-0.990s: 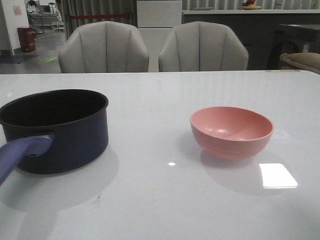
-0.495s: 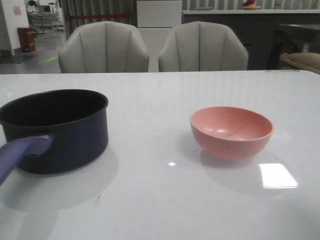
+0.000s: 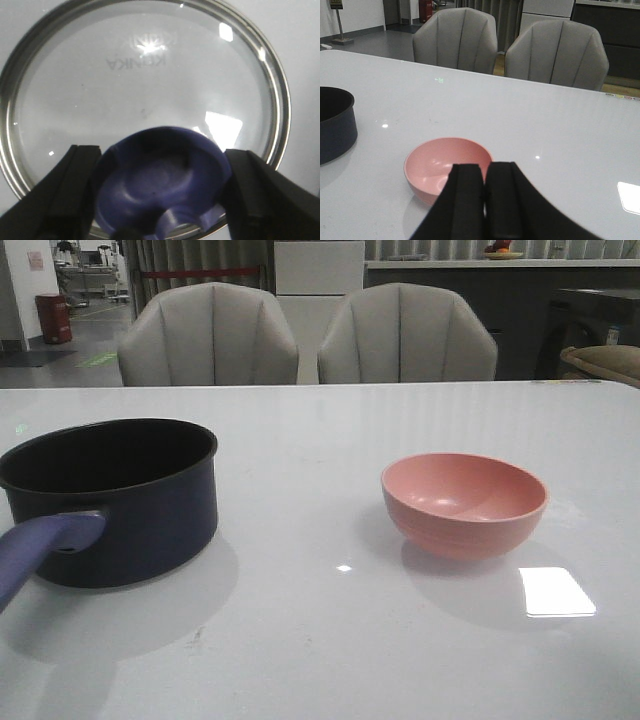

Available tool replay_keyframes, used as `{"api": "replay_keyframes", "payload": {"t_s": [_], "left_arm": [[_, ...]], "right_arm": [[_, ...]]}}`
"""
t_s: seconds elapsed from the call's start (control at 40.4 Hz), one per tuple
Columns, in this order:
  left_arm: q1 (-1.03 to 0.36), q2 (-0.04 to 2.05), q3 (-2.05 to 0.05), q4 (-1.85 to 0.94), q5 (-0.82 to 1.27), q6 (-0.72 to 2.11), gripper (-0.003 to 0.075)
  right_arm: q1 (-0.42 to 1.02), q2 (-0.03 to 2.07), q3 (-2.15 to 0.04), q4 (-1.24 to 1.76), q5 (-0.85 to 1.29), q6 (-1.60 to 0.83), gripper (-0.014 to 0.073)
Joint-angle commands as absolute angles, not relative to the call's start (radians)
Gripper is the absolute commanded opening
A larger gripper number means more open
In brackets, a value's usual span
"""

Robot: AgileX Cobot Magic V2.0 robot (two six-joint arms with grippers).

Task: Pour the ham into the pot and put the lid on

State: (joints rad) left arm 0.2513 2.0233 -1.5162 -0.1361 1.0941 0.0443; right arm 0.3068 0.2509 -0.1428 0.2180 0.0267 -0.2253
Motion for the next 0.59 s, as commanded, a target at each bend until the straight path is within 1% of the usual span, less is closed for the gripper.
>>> {"api": "replay_keyframes", "payload": {"t_s": [0.0, 0.223, 0.569], "left_arm": [[0.252, 1.96, -1.539, -0.13, 1.077, 0.042, 0.0259], [0.252, 1.886, -1.539, -0.13, 1.052, 0.042, 0.0259], [0.242, 1.718, -1.539, -0.147, 0.997, 0.044, 0.0259]], "right_arm": [[0.308, 0.256, -0.171, 0.224, -0.056, -0.229, 0.016], [0.308, 0.256, -0.171, 0.224, -0.056, -0.229, 0.016], [0.308, 0.256, -0.171, 0.224, -0.056, -0.229, 0.016]]}}
